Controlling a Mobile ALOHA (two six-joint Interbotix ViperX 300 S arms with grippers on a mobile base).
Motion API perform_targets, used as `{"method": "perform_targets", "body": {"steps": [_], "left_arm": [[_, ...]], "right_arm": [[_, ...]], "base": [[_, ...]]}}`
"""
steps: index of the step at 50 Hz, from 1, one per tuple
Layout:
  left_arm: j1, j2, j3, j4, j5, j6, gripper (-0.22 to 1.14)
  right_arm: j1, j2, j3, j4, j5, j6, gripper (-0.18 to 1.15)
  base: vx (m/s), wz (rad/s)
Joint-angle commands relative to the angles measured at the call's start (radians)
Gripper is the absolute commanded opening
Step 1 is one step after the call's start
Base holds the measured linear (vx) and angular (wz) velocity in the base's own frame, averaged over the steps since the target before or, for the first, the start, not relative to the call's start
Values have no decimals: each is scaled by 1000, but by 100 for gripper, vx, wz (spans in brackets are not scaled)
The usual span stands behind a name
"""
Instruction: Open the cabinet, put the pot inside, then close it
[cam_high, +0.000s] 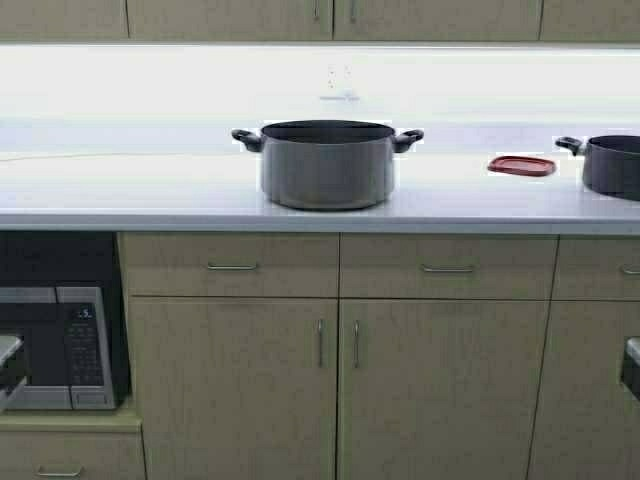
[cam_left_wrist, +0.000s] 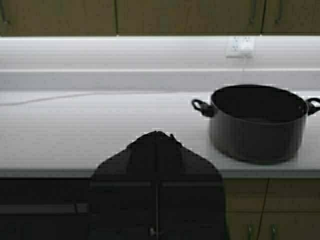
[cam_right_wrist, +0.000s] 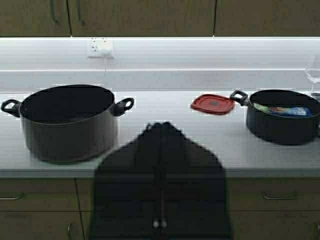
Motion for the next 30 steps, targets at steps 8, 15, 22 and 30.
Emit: {"method": "perform_targets", "body": {"steps": [8,15,22,30], "left_arm": [[-14,63,8,5,-77,-28,4],[-20,64,2,8,-77,-35,2],[-18,64,14,17,-75,-37,2],[-18,64,14,21,-75,-26,2]], "right_arm": [[2,15,11,-2,-8,-8,7],[2,9,2,-2,-8,-9,6],[2,9,2,-2,-8,-6,6],[2,14,-3,-2,-8,15,6]], "base": [[5,3],[8,4],[14,-2],[17,-1]]}}
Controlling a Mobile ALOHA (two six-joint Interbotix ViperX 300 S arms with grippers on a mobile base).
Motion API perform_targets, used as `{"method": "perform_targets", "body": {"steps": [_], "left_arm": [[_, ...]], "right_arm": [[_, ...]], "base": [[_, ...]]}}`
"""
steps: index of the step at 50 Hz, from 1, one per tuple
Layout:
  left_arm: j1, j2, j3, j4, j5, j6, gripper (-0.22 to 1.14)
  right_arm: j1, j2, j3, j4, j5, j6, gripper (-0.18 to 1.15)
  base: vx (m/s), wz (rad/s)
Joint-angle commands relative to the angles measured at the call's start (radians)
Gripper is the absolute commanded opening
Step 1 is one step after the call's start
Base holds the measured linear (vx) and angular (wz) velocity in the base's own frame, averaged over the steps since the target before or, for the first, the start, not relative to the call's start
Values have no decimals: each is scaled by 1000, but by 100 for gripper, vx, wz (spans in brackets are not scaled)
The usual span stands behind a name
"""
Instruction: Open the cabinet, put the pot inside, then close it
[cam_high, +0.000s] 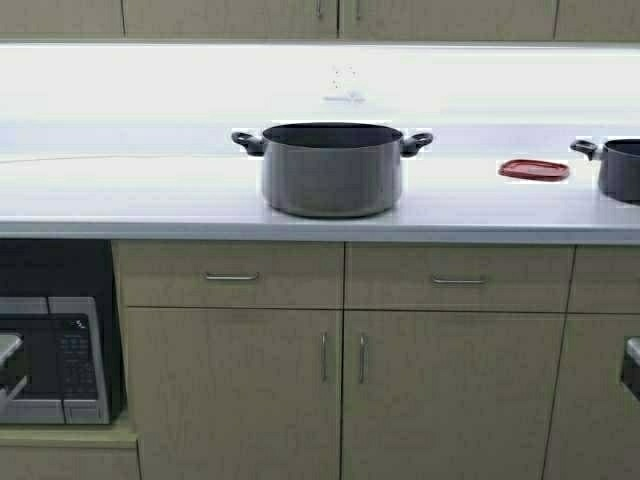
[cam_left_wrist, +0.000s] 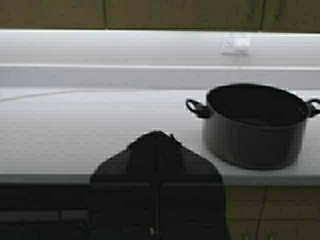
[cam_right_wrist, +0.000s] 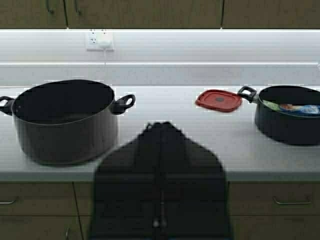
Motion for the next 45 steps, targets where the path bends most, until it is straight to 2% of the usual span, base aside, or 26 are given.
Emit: {"method": "perform_targets", "body": {"steps": [1,32,45], "left_arm": [[0,3,-9,5,-8,5,2],[2,2,-9,8,-12,-12,2],[3,37,-14,9,-15,-15,2]], "right_arm": [[3,11,-25,-2,-8,11,6],[3,15,-20,-5,-11,31,6],[-52,21,-12,-6,-12,32,6]], "base": [[18,-1],[23,0],[27,0]]}}
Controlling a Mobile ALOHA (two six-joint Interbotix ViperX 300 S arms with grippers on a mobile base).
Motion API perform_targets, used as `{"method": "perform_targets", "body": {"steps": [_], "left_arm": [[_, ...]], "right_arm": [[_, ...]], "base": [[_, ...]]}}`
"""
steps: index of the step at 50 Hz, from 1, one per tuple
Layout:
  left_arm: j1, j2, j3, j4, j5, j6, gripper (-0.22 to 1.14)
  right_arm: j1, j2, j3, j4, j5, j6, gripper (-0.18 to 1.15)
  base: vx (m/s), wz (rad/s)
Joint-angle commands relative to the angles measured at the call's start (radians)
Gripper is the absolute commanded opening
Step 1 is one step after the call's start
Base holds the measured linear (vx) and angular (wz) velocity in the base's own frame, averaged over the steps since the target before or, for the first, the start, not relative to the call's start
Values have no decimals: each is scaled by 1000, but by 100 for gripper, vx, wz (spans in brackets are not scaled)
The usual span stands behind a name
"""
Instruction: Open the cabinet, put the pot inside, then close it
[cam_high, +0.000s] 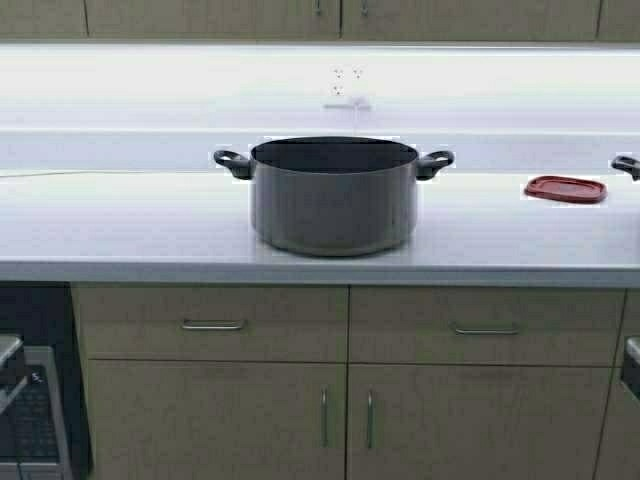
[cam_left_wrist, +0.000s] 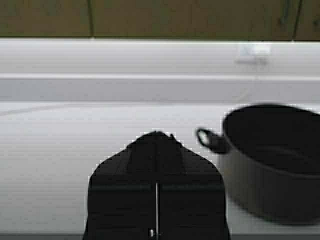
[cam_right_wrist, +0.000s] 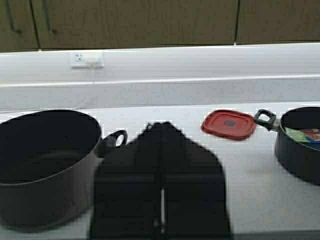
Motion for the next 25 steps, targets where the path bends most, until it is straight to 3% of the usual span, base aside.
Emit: {"method": "perform_targets", "body": {"steps": [1,13,25], "left_arm": [[0,23,-28,0,-12,-6,2],[0,37,-25,2,-14,-26,2],[0,46,-23,3,-14,-28,2]], "right_arm": [[-25,8,-9,-2,-11,3,6],[-23,18,-3,-2,-11,5,6],[48,44,-3,-3,-9,5,6]], "base": [[27,4],[30,3],[29,3]]}}
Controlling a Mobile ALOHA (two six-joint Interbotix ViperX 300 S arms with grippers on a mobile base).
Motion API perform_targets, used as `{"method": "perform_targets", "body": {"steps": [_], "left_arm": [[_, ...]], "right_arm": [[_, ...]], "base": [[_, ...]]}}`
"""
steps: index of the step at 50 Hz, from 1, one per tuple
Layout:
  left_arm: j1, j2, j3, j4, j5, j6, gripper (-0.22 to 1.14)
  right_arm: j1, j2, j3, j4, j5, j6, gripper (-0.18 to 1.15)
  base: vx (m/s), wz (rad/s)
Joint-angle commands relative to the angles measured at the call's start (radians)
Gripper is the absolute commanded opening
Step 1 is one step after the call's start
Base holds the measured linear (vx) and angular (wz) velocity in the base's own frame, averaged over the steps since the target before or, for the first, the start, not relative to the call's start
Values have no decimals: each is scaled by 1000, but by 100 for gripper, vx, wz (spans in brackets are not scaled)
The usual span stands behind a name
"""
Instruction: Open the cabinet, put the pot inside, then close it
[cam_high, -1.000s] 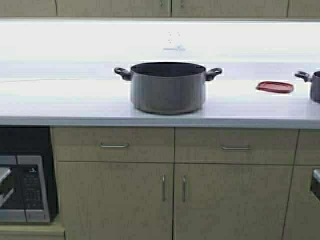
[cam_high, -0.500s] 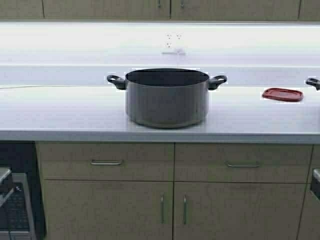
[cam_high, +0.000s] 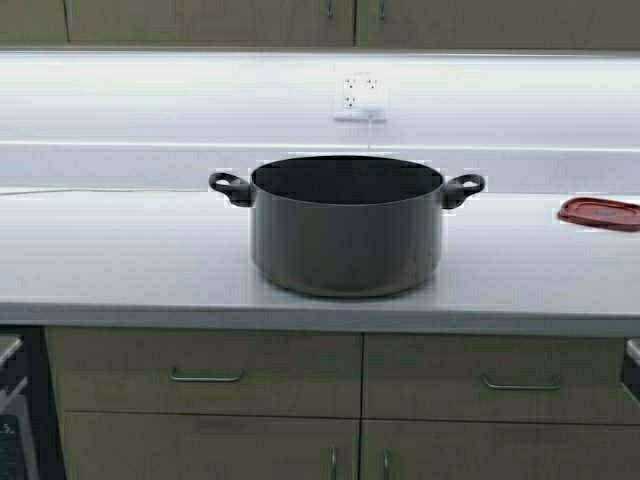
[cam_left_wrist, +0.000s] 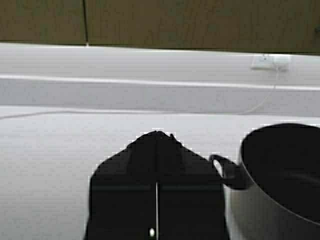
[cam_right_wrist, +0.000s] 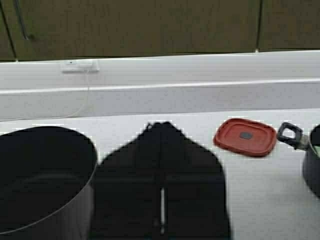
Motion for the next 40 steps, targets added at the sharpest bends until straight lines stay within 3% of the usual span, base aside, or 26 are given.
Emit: {"method": "perform_targets", "body": {"steps": [1,17,22,25,33,35,40], "left_arm": [[2,2,-17,3,-8,-2,2],[0,-83,0,3,35,2,2],[-14,-137,-28,11,132,12,11],[-43,-176,-57,28,239,25,30],[-118,-219,-132,44,331,34,109],[-137,-219,-152,43,331,32,111],[-187,-189,-213,54,331,40,98]], "right_arm": [[34,11,-12,-3,-9,-3,6],[71,-12,-20,-3,-5,-3,6],[81,-43,-29,5,-2,9,9],[112,-60,-41,2,15,25,22],[238,-57,-132,-2,52,37,105],[276,-46,-161,-2,52,31,112],[341,14,-249,-3,43,12,101]], "base": [[22,0],[19,-5],[15,-4],[11,1],[9,2],[9,1],[7,1]]}}
